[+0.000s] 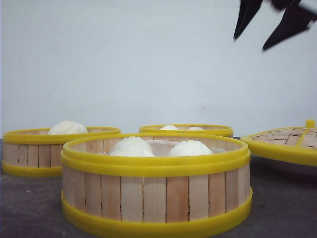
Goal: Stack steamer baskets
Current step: 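Reach the right gripper to the two-bun basket and grasp its rim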
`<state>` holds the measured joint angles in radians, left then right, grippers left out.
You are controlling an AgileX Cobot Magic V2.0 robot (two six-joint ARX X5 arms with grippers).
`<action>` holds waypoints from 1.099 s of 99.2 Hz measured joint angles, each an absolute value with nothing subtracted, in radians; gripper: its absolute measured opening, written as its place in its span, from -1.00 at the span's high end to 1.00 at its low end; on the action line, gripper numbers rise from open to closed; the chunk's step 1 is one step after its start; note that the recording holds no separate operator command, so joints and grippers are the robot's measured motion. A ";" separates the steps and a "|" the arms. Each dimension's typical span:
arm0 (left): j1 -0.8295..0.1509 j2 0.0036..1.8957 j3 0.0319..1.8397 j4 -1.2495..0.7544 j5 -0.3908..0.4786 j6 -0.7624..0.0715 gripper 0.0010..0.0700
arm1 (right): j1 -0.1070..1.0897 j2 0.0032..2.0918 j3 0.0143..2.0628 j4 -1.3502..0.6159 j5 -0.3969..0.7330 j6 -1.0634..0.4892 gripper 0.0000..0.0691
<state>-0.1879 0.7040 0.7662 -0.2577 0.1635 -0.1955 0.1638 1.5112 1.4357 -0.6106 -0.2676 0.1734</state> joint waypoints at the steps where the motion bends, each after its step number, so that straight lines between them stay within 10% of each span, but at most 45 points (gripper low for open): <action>1: -0.190 0.704 0.766 -0.258 0.163 -0.196 -0.21 | 0.164 1.524 1.441 -0.611 -0.266 0.174 -0.35; 63: -0.247 0.704 0.766 -0.300 0.163 -0.197 -0.21 | 0.208 1.984 1.502 -0.429 -0.241 0.271 -0.15; 109: -0.247 0.706 0.766 -0.310 0.163 -0.196 -0.21 | 0.252 2.006 1.502 -0.429 -0.067 0.278 0.60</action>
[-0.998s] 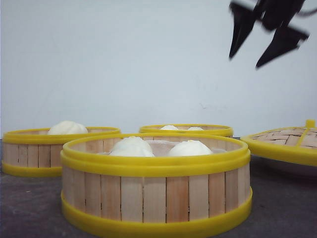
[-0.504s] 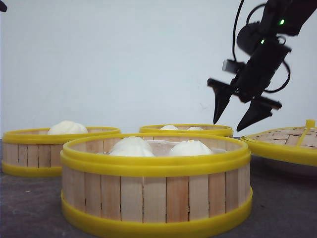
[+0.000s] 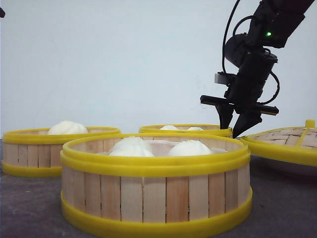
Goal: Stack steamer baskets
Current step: 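Reach the right gripper to the two-bun basket and grasp its rim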
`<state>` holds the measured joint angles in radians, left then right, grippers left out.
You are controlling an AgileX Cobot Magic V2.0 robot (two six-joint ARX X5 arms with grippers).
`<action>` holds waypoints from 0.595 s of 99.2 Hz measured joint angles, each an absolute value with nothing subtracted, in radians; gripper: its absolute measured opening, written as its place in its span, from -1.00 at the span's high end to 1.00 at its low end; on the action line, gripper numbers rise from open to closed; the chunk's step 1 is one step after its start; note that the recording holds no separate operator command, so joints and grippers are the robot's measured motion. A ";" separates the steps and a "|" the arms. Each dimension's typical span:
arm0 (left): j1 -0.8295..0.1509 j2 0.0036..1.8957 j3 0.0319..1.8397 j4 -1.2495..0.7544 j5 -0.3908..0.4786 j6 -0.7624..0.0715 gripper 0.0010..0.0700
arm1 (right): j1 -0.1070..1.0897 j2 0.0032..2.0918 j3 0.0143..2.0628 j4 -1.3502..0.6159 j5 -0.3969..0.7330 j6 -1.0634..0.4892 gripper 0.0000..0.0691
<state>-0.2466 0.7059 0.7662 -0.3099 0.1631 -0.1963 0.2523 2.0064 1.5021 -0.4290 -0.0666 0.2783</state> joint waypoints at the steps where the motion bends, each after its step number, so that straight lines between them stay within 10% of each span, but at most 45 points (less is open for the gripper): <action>1: -0.247 0.706 0.766 -0.310 0.163 -0.196 -0.21 | 0.253 2.006 1.502 -0.430 -0.065 0.278 0.61; 59: -0.247 0.706 0.766 -0.356 0.163 -0.190 -0.21 | 0.289 2.024 1.589 -0.519 0.026 0.293 0.92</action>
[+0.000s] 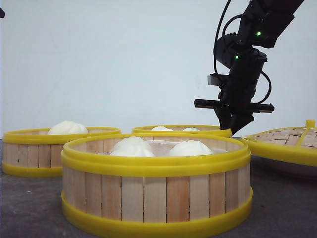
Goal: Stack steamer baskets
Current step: 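Reach the right gripper to the two-bun basket and grasp its rim, then lift the basket with the right gripper onto the nearest bun basket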
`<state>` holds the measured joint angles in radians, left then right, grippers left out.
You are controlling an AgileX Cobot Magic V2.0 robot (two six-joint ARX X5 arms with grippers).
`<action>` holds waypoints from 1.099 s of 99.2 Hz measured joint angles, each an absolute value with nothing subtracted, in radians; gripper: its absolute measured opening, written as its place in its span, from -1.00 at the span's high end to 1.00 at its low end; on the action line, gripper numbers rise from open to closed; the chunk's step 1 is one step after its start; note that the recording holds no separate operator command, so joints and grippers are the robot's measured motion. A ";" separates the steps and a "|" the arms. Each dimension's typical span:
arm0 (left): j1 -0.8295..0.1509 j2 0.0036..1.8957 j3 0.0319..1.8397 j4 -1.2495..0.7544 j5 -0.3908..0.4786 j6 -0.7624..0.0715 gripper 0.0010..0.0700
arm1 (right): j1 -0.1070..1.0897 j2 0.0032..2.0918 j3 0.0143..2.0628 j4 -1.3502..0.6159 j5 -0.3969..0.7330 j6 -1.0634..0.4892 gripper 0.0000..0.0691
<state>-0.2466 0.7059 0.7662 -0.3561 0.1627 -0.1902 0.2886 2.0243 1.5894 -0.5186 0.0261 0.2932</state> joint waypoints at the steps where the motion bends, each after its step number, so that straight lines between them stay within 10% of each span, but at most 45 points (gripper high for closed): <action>1: -0.247 0.706 0.766 -0.359 0.162 -0.189 -0.21 | 0.288 2.024 1.597 -0.525 0.027 0.293 0.92; 109: -0.247 0.563 0.766 -0.397 0.159 -0.176 -0.21 | 0.411 1.320 1.779 -1.075 -0.105 0.044 0.92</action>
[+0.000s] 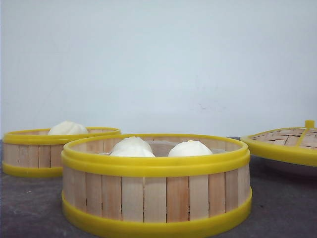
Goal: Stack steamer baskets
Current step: 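Lift the basket with the right gripper onto the nearest bun basket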
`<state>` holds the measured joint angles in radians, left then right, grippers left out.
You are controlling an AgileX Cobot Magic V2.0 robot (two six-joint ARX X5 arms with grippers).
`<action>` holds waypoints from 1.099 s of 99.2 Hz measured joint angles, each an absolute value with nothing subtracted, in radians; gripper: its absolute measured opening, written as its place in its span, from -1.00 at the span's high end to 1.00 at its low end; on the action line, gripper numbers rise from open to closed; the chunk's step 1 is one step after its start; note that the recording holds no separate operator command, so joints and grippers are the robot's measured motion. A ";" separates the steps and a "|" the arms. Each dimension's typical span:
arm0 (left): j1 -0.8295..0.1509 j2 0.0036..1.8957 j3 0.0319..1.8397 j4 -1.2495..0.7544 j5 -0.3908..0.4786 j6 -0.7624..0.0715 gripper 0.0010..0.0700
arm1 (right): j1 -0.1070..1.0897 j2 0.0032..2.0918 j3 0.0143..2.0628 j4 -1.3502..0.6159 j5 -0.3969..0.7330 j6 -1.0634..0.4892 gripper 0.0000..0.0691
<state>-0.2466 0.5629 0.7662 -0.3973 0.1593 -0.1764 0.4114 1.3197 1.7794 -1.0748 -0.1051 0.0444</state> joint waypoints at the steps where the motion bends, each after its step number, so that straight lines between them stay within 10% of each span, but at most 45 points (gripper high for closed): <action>1: -0.247 0.563 0.766 -0.398 0.159 -0.176 -0.21 | 0.414 1.321 1.779 -1.080 -0.105 0.044 0.92; 109: -0.247 0.563 0.766 -0.433 0.160 -0.176 -0.21 | 0.604 1.362 1.097 -0.578 -0.094 0.086 0.92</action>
